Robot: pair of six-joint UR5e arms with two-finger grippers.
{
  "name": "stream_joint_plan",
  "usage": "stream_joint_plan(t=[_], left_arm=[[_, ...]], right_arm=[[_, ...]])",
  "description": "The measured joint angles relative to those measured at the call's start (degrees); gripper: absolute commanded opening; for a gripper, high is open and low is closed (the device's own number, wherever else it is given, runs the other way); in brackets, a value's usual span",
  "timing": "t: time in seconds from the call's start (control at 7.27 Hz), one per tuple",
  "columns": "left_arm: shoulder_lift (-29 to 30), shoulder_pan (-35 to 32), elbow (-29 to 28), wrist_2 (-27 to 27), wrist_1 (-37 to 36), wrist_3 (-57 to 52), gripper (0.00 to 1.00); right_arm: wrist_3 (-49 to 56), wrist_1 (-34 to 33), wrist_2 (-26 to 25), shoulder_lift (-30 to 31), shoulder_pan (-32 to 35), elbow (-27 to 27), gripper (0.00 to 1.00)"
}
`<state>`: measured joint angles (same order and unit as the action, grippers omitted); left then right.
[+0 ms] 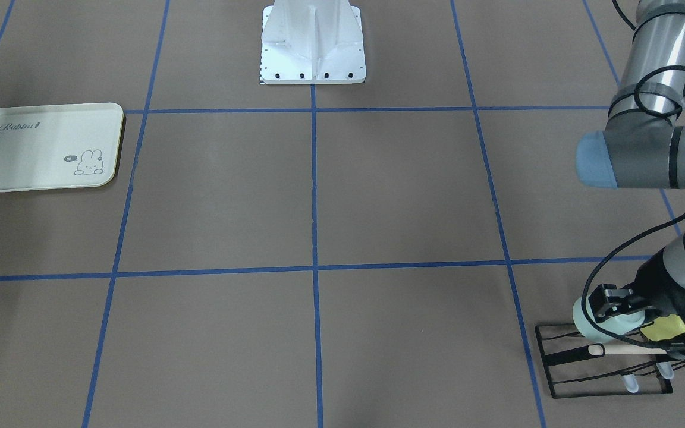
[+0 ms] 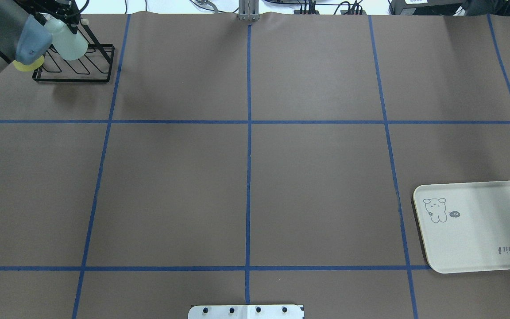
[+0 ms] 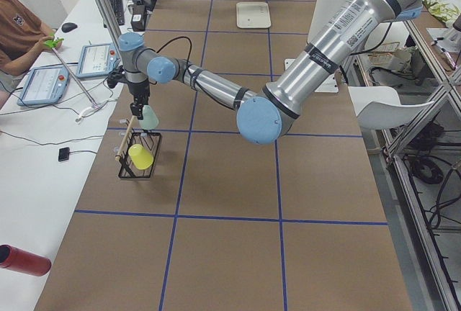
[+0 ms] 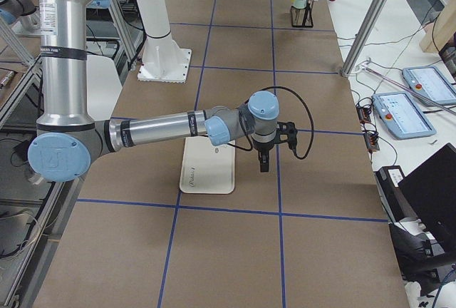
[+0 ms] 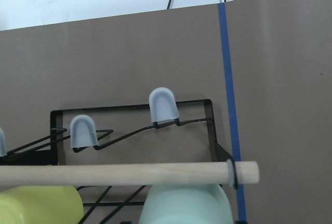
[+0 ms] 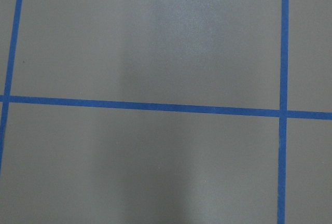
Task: Left arm grabs green cup and hands to right arm on tray
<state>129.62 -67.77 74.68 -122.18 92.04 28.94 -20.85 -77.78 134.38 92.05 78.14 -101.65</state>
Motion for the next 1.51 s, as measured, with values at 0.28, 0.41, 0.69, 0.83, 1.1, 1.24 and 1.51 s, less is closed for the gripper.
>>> stream_joint_plan(t=[0.28, 0.41, 0.69, 0.83, 1.1, 1.24, 1.51], left_arm=[[-2.2, -0.4, 7.6, -0.1, -5.2, 0.1, 0.00], [-2.5, -0.4, 12.0, -0.5, -9.3, 0.6, 0.00], [-2.5, 0.1, 19.4, -4.2, -15.6, 6.7, 0.00], [-2.3, 1.2, 21.8, -8.6, -16.3, 12.8, 0.00], [-1.4, 6.2, 25.1, -15.1, -12.4, 27.7, 0.00], [-0.9, 9.1, 25.6, -16.1, -6.1, 37.9, 0.00], [-0.6, 13.5, 24.1, -16.4, 12.4, 58.9, 0.00]], right_arm=[[-0.2, 0.0, 0.0, -0.7, 0.0, -0.2, 1.00], [-0.2, 0.0, 0.3, -1.6, -0.1, -0.3, 1.00], [-0.4, 0.0, 1.7, -5.0, -0.8, -0.3, 1.00], [-1.4, 0.0, 2.1, -7.3, -2.3, -0.2, 1.00], [-7.7, 1.9, 3.1, -11.2, -5.9, -0.3, 0.99], [-13.9, 6.8, 3.3, -12.2, -8.1, 0.2, 0.99], [-29.8, 22.1, 3.2, -13.2, -13.1, 3.6, 0.99]])
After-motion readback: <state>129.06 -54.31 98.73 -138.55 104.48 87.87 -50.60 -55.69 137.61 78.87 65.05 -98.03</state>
